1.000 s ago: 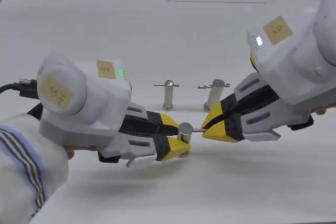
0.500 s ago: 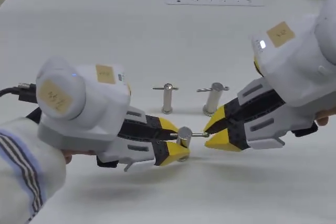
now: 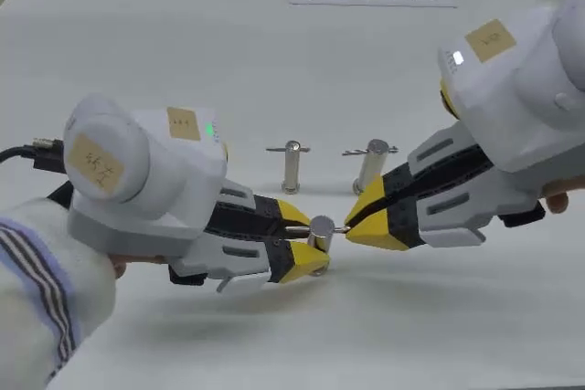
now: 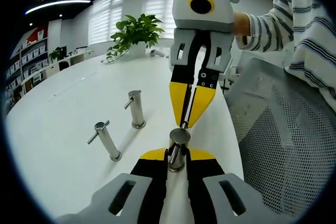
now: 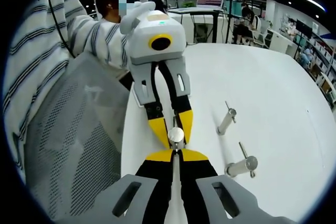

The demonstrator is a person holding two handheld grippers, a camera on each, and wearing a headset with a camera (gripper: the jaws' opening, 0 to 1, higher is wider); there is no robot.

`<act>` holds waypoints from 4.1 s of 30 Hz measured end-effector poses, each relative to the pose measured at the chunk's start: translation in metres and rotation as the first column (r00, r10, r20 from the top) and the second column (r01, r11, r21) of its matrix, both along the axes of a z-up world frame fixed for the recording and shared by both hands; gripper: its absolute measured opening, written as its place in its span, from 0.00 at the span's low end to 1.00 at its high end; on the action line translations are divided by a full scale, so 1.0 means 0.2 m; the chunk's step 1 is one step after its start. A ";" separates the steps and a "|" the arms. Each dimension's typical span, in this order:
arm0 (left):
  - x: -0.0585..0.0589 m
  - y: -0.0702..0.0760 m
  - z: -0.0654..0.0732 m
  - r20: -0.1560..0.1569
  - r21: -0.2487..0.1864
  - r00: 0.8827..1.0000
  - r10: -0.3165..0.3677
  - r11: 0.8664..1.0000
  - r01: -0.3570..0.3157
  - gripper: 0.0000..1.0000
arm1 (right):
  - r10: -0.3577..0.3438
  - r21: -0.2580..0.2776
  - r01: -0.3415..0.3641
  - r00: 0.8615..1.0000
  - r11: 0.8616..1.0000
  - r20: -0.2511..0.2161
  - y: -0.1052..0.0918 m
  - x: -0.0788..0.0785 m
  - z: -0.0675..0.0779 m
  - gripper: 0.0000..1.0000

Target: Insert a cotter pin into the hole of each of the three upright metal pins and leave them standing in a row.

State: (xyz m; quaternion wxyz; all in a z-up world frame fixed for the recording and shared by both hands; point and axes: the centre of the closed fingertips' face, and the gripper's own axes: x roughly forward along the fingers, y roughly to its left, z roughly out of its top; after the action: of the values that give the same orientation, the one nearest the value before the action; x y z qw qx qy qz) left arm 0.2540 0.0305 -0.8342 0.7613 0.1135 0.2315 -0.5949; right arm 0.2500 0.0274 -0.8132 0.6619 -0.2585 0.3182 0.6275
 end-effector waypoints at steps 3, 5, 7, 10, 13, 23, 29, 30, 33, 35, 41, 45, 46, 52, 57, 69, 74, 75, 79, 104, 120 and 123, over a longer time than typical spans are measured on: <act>0.00 0.00 0.00 -0.002 -0.007 1.000 0.002 1.000 -0.002 0.12 | -0.007 0.009 0.007 1.000 1.000 -0.004 0.01 0.00 0.00 0.05; 0.01 -0.01 0.00 -0.011 -0.017 1.000 0.012 1.000 -0.012 0.12 | -0.009 0.010 0.009 1.000 1.000 -0.005 0.02 0.01 0.00 0.05; 0.01 -0.01 -0.01 -0.039 -0.034 0.998 0.040 0.999 -0.042 0.12 | -0.026 0.018 0.026 0.999 0.999 -0.023 0.03 0.01 0.00 0.06; 0.01 -0.01 -0.02 -0.023 -0.036 0.999 0.040 0.999 -0.040 0.13 | -0.014 0.022 0.015 1.000 1.000 -0.023 0.03 0.00 0.01 0.06; 0.00 -0.01 -0.03 -0.022 -0.037 0.999 0.047 0.998 -0.048 0.15 | -0.006 0.034 0.006 1.000 0.999 -0.020 0.02 0.01 0.01 0.11; 0.05 0.07 0.00 -0.029 -0.100 0.986 0.164 0.981 -0.166 0.44 | -0.018 0.062 0.018 1.000 0.998 -0.006 0.03 0.01 0.01 0.23; 0.02 0.14 0.00 -0.036 -0.089 0.980 0.196 0.976 -0.199 0.71 | -0.028 0.070 0.029 1.000 0.997 -0.009 0.05 -0.01 -0.02 0.23; 0.02 0.15 -0.01 -0.033 -0.081 0.979 0.202 0.976 -0.204 0.76 | -0.029 0.069 0.029 1.000 0.997 -0.007 0.05 -0.01 -0.03 0.23; 0.01 0.18 -0.04 -0.039 -0.054 0.973 0.227 0.972 -0.229 0.88 | -0.033 0.071 0.033 0.999 0.997 -0.006 0.06 -0.01 -0.03 0.23; -0.01 0.21 -0.06 -0.058 -0.043 0.970 0.238 0.970 -0.241 0.91 | -0.038 0.078 0.038 0.999 0.996 -0.007 0.07 0.00 -0.04 0.23; -0.01 0.27 -0.08 -0.079 -0.029 0.952 0.295 0.954 -0.298 1.00 | -0.039 0.091 0.041 0.999 0.995 -0.018 0.10 0.01 -0.05 0.23; -0.03 0.30 -0.09 -0.090 -0.019 0.944 0.318 0.947 -0.321 0.99 | -0.022 0.087 0.025 0.999 0.996 -0.030 0.12 -0.01 -0.07 0.23; -0.03 0.30 -0.09 -0.094 -0.020 0.942 0.322 0.945 -0.325 0.99 | -0.018 0.085 0.020 0.999 0.996 -0.030 0.12 -0.01 -0.08 0.23; -0.02 0.33 -0.06 -0.081 -0.031 0.932 0.353 0.934 -0.356 0.99 | 0.000 0.079 0.002 1.000 0.997 -0.023 0.14 -0.01 -0.10 0.21; -0.03 0.36 -0.05 -0.077 -0.035 0.924 0.373 0.926 -0.377 0.99 | 0.013 0.071 -0.012 1.000 0.997 -0.018 0.14 -0.01 -0.12 0.20; -0.03 0.38 -0.01 -0.068 -0.039 0.914 0.401 0.914 -0.404 0.99 | 0.052 0.063 -0.054 0.998 0.997 0.028 0.14 0.00 -0.12 0.15; -0.02 0.39 0.00 -0.061 -0.036 0.911 0.409 0.911 -0.411 0.99 | 0.024 0.086 -0.020 0.999 0.996 -0.040 0.11 -0.02 -0.12 0.14; -0.02 0.39 0.01 -0.059 -0.036 0.910 0.411 0.910 -0.413 0.99 | 0.030 0.088 -0.027 0.999 0.996 -0.026 0.10 -0.01 -0.11 0.14; -0.02 0.38 0.03 -0.051 -0.031 0.911 0.409 0.911 -0.411 0.99 | 0.058 0.075 -0.058 0.998 0.996 0.004 0.02 0.00 -0.10 0.14; -0.02 0.34 0.06 -0.071 0.023 0.892 0.446 0.895 -0.445 0.99 | 0.101 0.033 -0.102 0.993 0.994 0.055 -0.54 0.39 -0.08 0.14; -0.04 0.31 0.10 -0.075 0.020 0.887 0.456 0.890 -0.456 0.99 | 0.087 0.036 -0.089 0.994 0.995 0.065 -0.59 0.46 -0.10 0.14; -0.05 0.31 0.11 -0.073 0.018 0.885 0.459 0.888 -0.459 0.99 | 0.070 0.046 -0.073 0.995 0.996 0.068 -0.59 0.46 -0.10 0.15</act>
State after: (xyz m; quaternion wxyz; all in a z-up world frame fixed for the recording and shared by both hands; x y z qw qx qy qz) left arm 0.2437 0.0929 -0.8131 0.8711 0.0331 0.2805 -0.4017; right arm 0.3424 -0.0906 -0.8340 0.6552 -0.2742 0.2714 0.6495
